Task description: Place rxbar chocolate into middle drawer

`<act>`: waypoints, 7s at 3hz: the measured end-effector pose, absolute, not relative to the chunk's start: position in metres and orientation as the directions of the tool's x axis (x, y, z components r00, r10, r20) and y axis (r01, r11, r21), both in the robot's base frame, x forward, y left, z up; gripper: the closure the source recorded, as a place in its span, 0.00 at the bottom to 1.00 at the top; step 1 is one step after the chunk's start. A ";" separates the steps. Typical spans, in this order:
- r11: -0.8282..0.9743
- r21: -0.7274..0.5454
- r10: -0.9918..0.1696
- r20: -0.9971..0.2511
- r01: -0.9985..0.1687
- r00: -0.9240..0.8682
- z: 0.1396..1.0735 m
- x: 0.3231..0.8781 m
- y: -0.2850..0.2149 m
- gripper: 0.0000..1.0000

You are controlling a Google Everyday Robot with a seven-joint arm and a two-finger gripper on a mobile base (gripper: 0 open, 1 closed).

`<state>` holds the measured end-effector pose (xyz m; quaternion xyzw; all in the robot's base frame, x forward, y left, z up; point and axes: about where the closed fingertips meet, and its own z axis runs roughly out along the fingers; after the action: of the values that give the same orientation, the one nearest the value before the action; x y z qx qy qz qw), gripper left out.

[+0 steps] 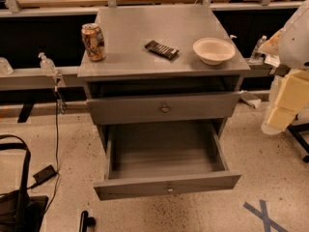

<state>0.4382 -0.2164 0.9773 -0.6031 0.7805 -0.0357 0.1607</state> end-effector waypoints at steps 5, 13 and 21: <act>0.246 -0.417 -0.857 -0.515 -0.875 0.004 1.044 0.683 -0.119 0.00; 0.623 -0.300 -0.626 -0.745 -0.723 -0.231 0.890 0.787 -0.082 0.00; 0.614 -0.189 -0.581 -0.765 -0.767 -0.277 0.829 0.839 -0.070 0.64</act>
Offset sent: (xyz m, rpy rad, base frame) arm 0.1307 -0.0103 0.0476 0.0143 -0.1523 -0.0020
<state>0.8386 -0.0705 0.8291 -0.4257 0.7916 0.1091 0.4245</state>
